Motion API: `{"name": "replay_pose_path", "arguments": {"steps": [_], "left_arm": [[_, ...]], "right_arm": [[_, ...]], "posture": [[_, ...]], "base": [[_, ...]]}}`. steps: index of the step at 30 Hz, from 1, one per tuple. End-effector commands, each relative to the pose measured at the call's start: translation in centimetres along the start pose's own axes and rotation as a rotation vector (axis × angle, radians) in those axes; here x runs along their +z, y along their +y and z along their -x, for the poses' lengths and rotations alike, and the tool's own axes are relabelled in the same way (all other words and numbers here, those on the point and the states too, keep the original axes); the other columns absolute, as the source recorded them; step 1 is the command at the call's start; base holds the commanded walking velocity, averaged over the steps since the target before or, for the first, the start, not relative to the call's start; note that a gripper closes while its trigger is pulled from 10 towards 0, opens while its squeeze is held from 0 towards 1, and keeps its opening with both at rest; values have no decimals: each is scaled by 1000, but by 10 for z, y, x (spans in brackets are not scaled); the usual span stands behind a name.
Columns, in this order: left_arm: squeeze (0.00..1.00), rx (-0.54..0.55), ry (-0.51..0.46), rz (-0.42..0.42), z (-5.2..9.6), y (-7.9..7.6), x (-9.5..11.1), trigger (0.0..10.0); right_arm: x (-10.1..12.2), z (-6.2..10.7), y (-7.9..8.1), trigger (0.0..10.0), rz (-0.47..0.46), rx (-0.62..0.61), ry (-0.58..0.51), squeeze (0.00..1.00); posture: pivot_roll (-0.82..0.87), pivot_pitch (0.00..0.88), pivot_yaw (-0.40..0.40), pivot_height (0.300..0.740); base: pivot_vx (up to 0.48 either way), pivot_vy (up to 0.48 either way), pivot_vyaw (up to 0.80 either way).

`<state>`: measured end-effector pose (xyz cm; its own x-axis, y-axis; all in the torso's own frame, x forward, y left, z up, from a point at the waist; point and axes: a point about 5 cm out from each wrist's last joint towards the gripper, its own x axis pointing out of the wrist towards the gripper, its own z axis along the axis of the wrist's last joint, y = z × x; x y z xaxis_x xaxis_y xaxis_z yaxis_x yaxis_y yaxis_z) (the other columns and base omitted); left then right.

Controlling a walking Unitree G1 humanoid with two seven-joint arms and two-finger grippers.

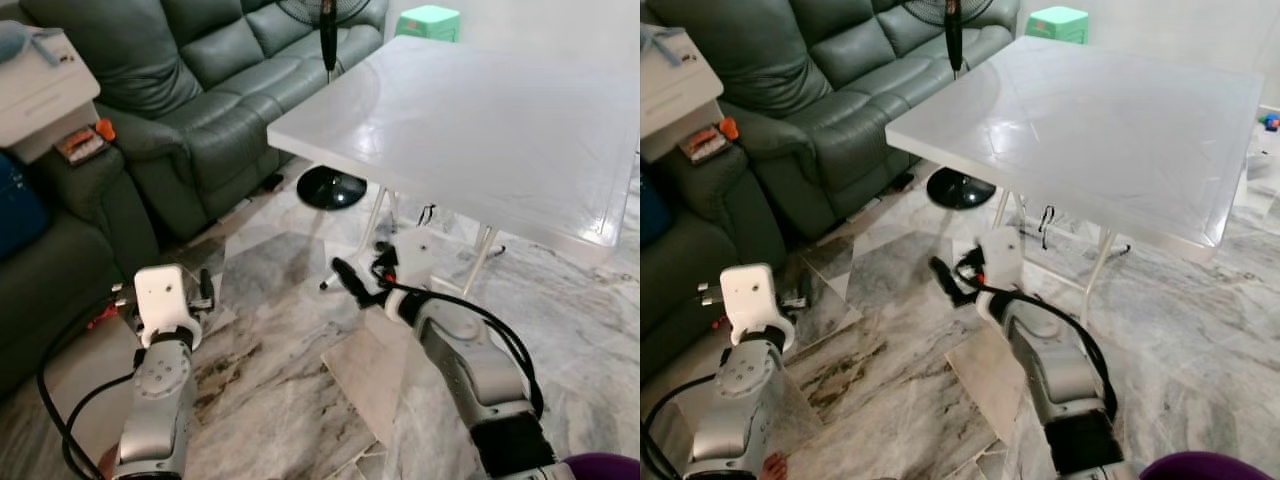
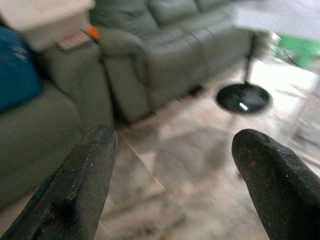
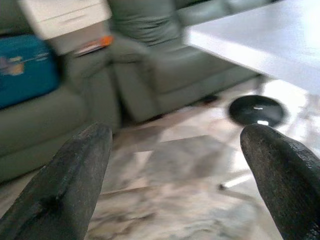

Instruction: Picking trash to rubbish bin

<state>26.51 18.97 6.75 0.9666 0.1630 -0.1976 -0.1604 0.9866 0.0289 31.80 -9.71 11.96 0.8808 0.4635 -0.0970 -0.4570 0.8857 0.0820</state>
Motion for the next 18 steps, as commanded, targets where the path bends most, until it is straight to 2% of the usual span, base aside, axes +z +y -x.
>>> {"name": "replay_pose_path", "arguments": {"steps": [1,2,3,4,5,7,10,11,12,13,14,15,18], "left_arm": [[0,-41,54,-28,5,-1,-18,10000],[0,-44,62,-36,6,0,-22,10000],[0,-38,116,-55,9,5,-39,10000],[0,-38,116,-55,9,5,-39,10000],[0,-38,141,-68,10,8,-47,10000],[0,-56,216,-51,11,13,-64,10000],[0,15,279,-53,7,32,-80,10000],[0,39,336,-43,8,40,-90,10000],[0,40,353,-48,9,42,-94,10000],[0,14,387,-95,12,43,-102,10000],[0,14,387,-95,12,43,-102,10000],[0,-13,437,-117,17,42,-112,10000],[0,-39,492,-121,25,43,-124,10000]], "right_arm": [[-6,1,-13,10000,-3,-61,10,0],[-8,0,-15,10000,-1,-72,12,0],[-16,-2,-18,10000,5,-96,25,0],[-16,-2,-18,10000,5,-96,25,0],[-20,-2,-21,10000,8,-114,37,0],[-32,-3,-26,10000,23,-159,68,0],[-55,-1,-38,10000,50,-270,154,0],[-70,3,-44,10000,52,-326,217,0],[-74,5,-45,10000,53,-340,236,0],[-85,9,-46,10000,52,-353,283,0],[-85,9,-46,10000,52,-353,283,0],[-96,15,-46,10000,41,-360,338,0],[-113,25,-48,10000,19,-384,410,0]], "posture": [[34,29,19,740],[35,28,18,740],[37,27,17,740],[37,27,17,740],[37,27,17,740],[41,24,17,740],[44,20,18,740],[46,18,18,740],[46,18,18,740],[50,15,18,740],[50,15,18,740],[52,14,17,740],[54,14,18,740]], "base": [[0,0,0],[0,0,0],[0,0,0],[0,0,0],[0,0,0],[0,0,0],[0,0,0],[0,0,0],[0,0,0],[0,0,0],[0,0,0],[0,0,0],[0,0,0]]}}
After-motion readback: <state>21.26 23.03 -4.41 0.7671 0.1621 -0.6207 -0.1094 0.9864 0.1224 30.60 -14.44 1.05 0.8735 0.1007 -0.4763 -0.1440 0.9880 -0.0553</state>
